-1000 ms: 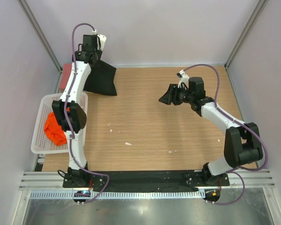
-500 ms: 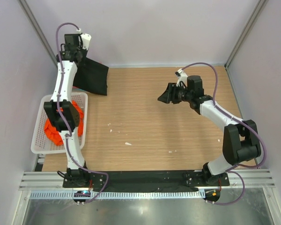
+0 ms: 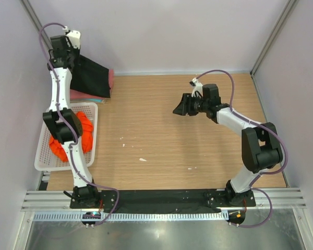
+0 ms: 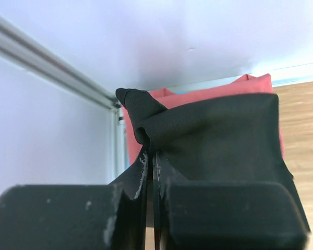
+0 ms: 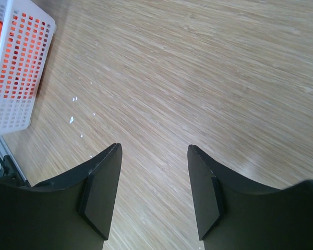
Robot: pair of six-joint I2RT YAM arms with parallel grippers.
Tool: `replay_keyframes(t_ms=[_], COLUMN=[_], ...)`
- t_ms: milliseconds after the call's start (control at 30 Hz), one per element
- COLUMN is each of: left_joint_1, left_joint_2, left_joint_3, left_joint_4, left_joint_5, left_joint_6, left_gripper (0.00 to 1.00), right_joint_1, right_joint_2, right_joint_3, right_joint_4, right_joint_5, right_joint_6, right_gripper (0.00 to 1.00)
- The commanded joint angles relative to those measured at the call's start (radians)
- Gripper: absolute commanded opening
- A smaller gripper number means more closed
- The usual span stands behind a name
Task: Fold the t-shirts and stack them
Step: Neatly place the folded tshirt to the corner
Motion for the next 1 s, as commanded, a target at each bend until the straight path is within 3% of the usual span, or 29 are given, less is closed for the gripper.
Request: replay_keyframes(t_ms=[0,167,300,367,600,833,967], left_joint_1=[0.013,0.034,0.033,0.03,-0.024,0.028,0.125], left_joint_2=[0.08,0.156,0.161,0.138,0.046,0.078,0.039], left_joint_3=[0.026,0.061,0.063,0.037,-0.089,-0.02,-0.112], left_joint_4=[0.133,0.218,0.254,0.255,0.165,-0.189,-0.203], left_joint_5=[0.049,-0.061,-0.241,-0.248,-0.271,-0.242,-0.118], left_joint_6=[-0.051,-0.125,-0.149,-0.151,-0.148,-0.353,-0.498], left_gripper=[0.0,0.04,0.61,0.65,0.66,0.52,0.46], right_joint_1=[0.007,0.008,0.013,0.017,0.04,0.05,0.048], right_joint_2=[0.012,0.037,0.063,0.072,0.071,0.048,0.04], right_joint_3=[0.051,0.064,0.073,0.088,0.091,0.075,0.059], right_joint_4=[0.035,0.031,0.029,0.018,0.023,0.023,0.021], right_joint_5=[0.002,0.003,0.011,0.012,0.02,0.014,0.011], right_joint_6=[-0.027,-0.035,-0.035,-0.038,-0.026,-0.025,-0.036], right_gripper=[0.59,0.59,0.59,0.59,0.59,0.59,0.59])
